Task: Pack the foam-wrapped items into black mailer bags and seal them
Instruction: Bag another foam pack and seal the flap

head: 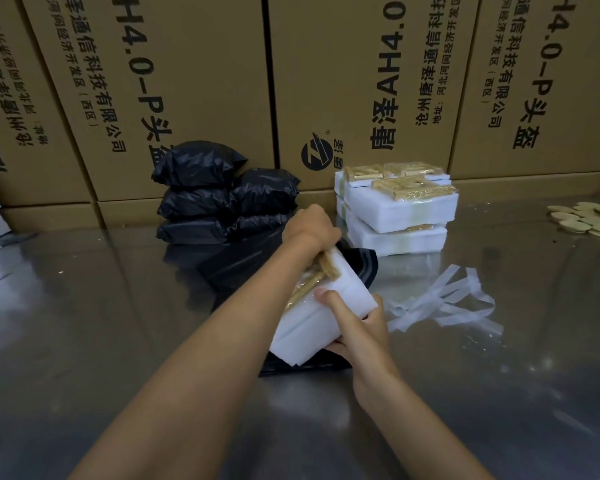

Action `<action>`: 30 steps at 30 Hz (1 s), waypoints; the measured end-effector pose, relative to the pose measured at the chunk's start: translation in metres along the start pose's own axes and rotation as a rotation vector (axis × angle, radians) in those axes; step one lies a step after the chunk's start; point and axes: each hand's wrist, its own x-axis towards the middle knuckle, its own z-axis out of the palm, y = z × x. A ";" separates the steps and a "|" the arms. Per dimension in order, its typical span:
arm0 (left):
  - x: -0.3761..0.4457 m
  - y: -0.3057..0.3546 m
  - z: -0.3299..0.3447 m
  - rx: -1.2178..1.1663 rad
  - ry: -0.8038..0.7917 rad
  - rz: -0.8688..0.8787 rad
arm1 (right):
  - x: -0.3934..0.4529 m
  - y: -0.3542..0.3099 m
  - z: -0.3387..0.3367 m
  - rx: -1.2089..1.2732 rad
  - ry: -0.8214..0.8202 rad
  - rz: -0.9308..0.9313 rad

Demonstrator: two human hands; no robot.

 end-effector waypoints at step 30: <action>-0.064 -0.110 0.021 -0.653 0.474 -0.392 | 0.059 -0.014 0.041 0.430 -0.072 0.398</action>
